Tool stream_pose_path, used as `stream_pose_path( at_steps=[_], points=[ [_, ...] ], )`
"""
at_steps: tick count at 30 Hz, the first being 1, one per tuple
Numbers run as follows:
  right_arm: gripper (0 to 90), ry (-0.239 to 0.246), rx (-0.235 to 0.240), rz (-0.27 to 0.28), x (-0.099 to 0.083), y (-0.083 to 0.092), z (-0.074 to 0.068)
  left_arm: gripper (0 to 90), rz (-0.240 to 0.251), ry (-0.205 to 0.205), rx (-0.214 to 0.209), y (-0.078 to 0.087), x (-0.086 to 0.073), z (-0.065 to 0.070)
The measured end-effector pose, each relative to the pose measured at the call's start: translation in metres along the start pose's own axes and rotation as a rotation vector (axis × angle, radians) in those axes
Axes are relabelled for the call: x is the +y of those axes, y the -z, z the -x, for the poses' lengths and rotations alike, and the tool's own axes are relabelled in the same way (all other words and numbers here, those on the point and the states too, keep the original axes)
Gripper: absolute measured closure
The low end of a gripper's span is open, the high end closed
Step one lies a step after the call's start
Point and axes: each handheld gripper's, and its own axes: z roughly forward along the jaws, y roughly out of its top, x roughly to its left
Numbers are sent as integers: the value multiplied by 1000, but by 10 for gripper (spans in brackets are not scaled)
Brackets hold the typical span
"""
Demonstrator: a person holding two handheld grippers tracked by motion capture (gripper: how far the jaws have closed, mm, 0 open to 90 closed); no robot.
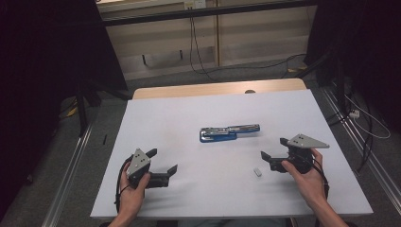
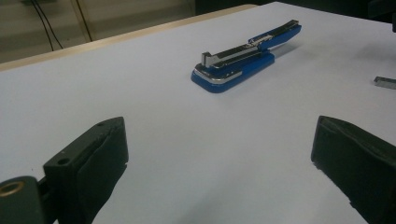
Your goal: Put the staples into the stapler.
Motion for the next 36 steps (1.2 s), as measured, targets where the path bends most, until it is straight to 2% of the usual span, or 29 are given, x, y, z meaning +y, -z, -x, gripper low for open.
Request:
stream_pose_path(
  at_steps=[2,4,10,12,15,19,22,26,31,36],
  points=[
    [96,-4,4,-16,0,0,-1,37,-1,4,11,3,-1,1],
    [96,19,6,-40,2,0,-4,37,1,7,10,6,-1,2],
    [131,30,71,-104,10,-2,-12,33,12,-3,15,12,-1,6],
    [133,8,105,-140,9,-4,-12,33,23,4,5,12,-1,6],
    [134,18,117,-214,8,-5,-15,33,23,2,1,11,1,7],
    [155,19,141,-259,10,-7,-18,33,14,4,-7,11,-1,5],
    [162,23,172,-316,9,-10,-18,33,7,13,-4,10,-1,3],
    [160,46,158,-354,7,-12,-18,33,-1,3,-2,10,-1,4],
    [178,52,137,-366,9,-13,-21,33,-6,0,-13,9,-1,5],
    [311,63,156,-434,9,-16,-24,33,-15,13,-10,9,-2,5]
  ],
)
